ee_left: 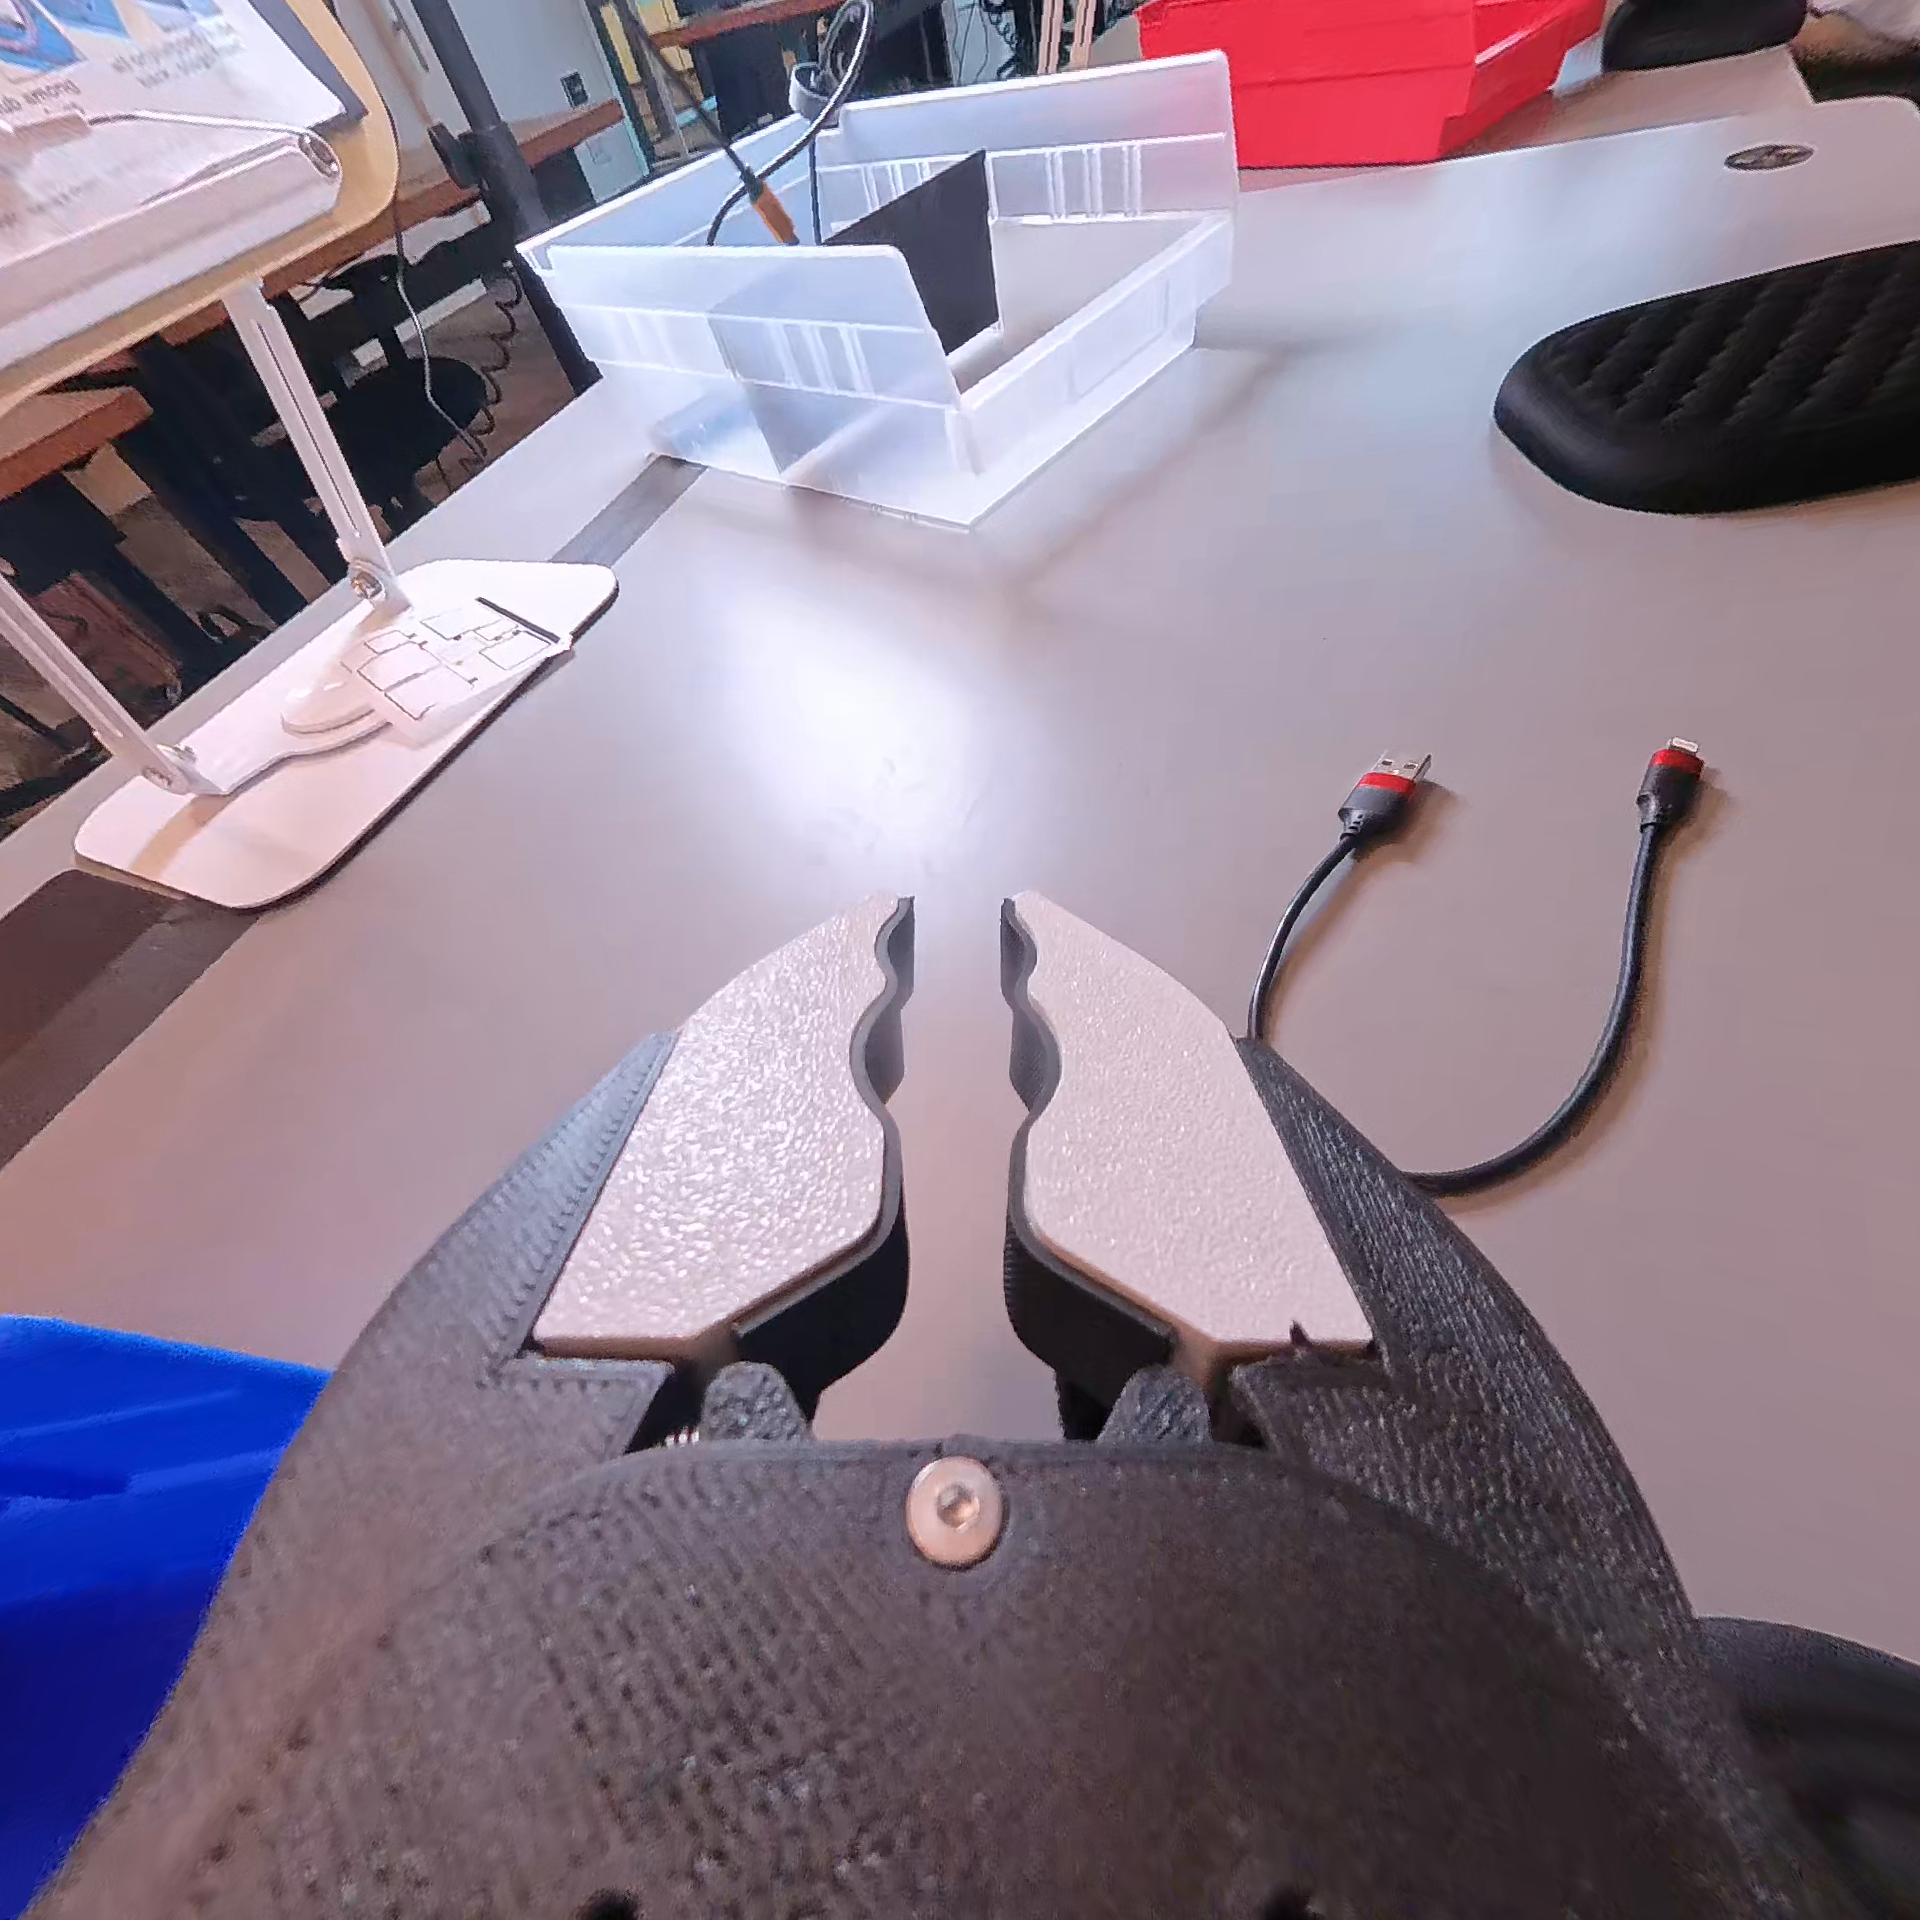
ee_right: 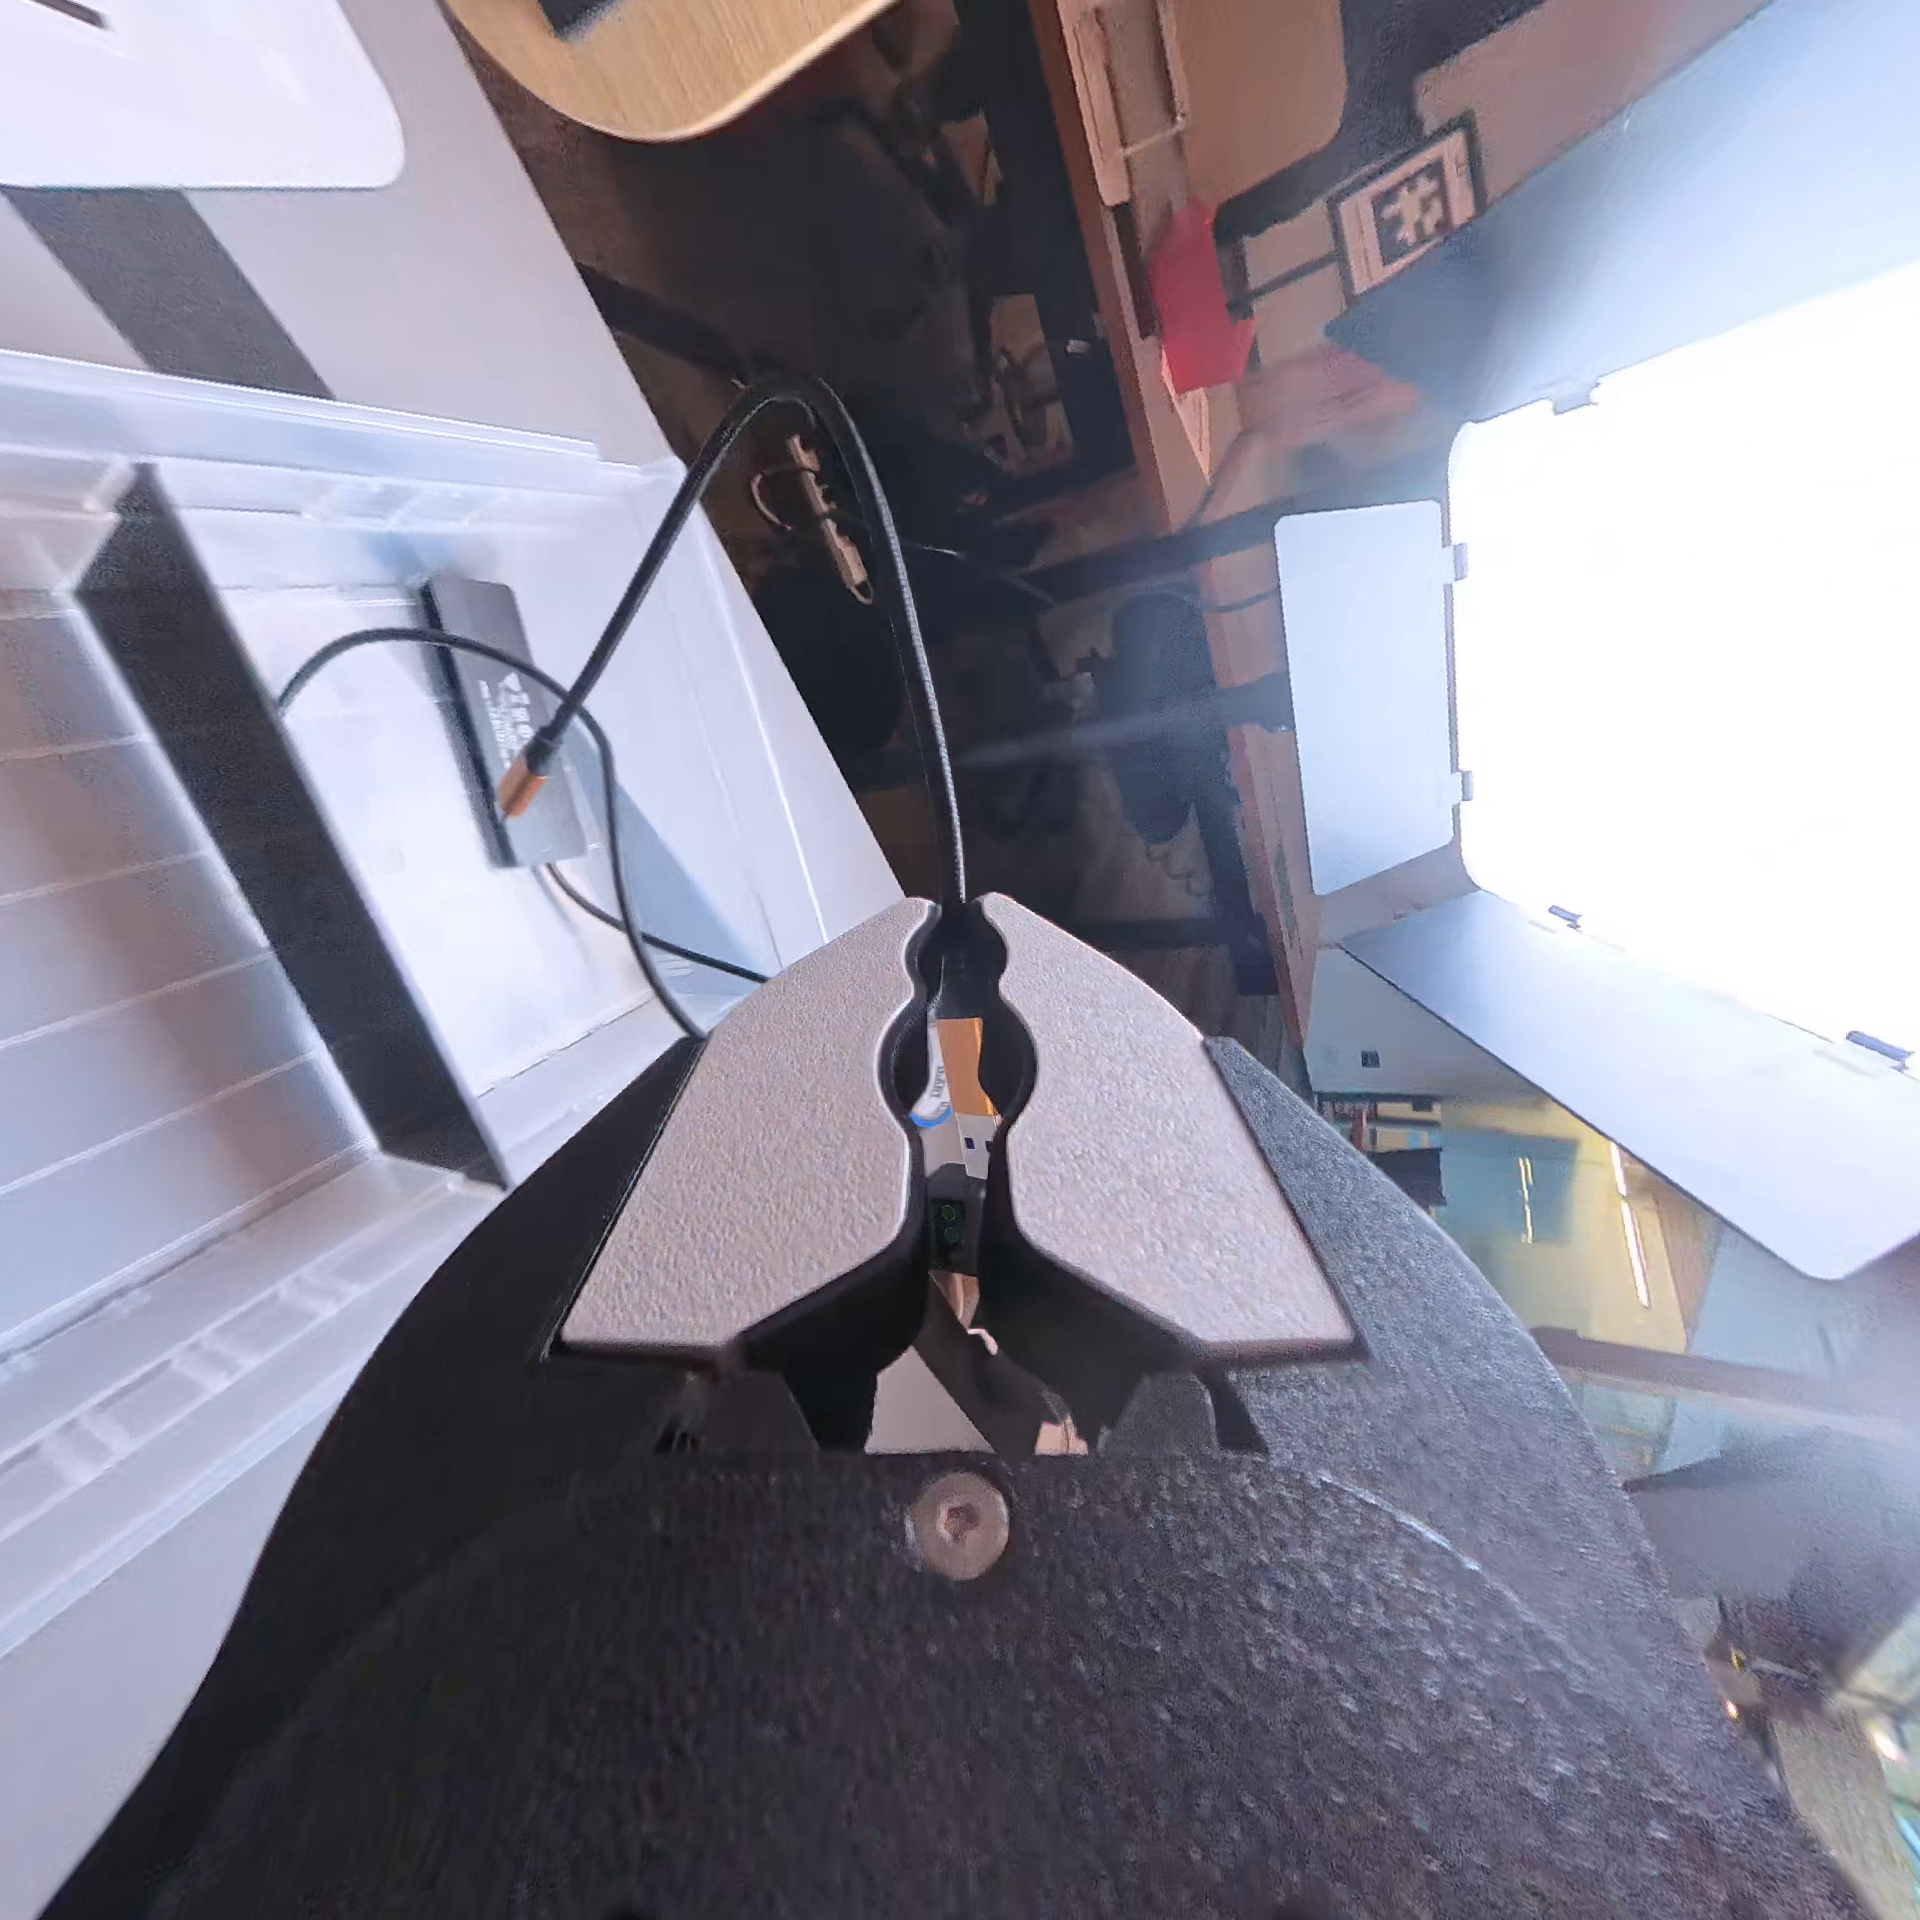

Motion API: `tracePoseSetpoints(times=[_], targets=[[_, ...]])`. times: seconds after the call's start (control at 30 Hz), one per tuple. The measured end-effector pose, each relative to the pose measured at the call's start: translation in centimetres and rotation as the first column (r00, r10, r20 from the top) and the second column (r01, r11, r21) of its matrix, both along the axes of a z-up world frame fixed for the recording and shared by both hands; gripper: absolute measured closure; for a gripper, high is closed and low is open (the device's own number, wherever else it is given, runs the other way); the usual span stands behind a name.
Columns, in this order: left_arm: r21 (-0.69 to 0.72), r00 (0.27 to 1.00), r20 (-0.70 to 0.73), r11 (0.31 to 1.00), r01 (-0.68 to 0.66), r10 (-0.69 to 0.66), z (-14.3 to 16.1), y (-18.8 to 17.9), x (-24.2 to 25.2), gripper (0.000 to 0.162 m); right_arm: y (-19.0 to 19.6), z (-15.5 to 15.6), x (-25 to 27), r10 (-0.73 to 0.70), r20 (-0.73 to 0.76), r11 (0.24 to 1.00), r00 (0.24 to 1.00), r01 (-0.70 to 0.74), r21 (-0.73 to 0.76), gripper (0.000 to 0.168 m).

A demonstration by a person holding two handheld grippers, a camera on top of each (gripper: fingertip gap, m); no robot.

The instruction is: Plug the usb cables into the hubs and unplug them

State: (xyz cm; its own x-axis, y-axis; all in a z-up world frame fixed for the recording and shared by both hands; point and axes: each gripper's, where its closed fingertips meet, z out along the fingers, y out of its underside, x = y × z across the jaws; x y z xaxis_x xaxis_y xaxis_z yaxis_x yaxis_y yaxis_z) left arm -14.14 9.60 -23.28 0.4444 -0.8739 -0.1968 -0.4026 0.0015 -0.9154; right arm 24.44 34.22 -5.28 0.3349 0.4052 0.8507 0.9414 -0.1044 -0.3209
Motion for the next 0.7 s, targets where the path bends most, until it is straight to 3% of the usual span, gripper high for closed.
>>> tracePoseSetpoints(times=[0.2, 0.27, 0.5, 0.7], targets=[[-0.007, 1.0, -0.022, 1.0, 0.003, -0.003, -0.6, 0.0, 0.1, 0.147, -4.9, 0.1, -1.0, 0.075, -0.034, 0.994, 0.997, -0.078, -0.083, 0.164], [-0.008, 1.0, -0.03, 1.0, 0.006, -0.006, -0.7, 0.0, 0.2, 0.147, -5.7, -2.2, -1.2, 0.078, -0.021, 0.983, 0.997, -0.08, -0.165, 0.164], [0.0, 0.999, -0.047, 1.0, 0.015, -0.015, -0.8, -0.3, 0.4, 0.147, -5.9, -14.9, -1.4, 0.064, 0.062, 0.878, 0.996, -0.026, -0.478, 0.164], [-0.005, 0.999, -0.05, 1.0, 0.017, -0.017, -0.9, -0.3, 0.4, 0.147, -4.8, -18.6, -2.2, 0.071, 0.077, 0.84, 0.995, -0.018, -0.543, 0.164]])
